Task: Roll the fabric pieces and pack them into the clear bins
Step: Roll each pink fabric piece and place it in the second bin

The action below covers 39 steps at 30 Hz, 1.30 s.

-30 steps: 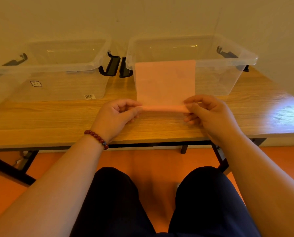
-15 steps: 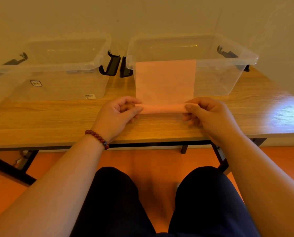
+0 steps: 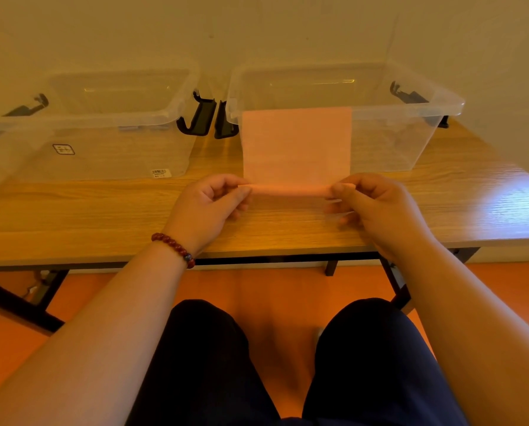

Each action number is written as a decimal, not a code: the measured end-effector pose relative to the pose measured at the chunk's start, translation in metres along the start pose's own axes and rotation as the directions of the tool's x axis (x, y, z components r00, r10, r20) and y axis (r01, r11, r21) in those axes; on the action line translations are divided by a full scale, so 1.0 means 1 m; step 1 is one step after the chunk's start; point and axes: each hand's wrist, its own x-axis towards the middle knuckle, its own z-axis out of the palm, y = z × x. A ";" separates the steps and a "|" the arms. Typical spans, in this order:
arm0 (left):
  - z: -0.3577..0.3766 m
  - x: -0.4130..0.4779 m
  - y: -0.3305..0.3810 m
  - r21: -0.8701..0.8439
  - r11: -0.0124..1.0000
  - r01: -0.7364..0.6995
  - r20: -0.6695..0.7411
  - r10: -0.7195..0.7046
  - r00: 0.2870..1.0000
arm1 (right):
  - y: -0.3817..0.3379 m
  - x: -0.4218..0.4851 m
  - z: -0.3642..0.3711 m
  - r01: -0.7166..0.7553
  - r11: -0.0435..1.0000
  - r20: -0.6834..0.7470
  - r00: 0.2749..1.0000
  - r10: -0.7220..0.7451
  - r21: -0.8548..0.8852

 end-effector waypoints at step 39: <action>-0.001 0.001 -0.002 -0.028 1.000 -0.006 0.028 0.006 1.000 | -0.004 -0.002 0.000 0.023 0.999 0.015 1.000 -0.022 -0.033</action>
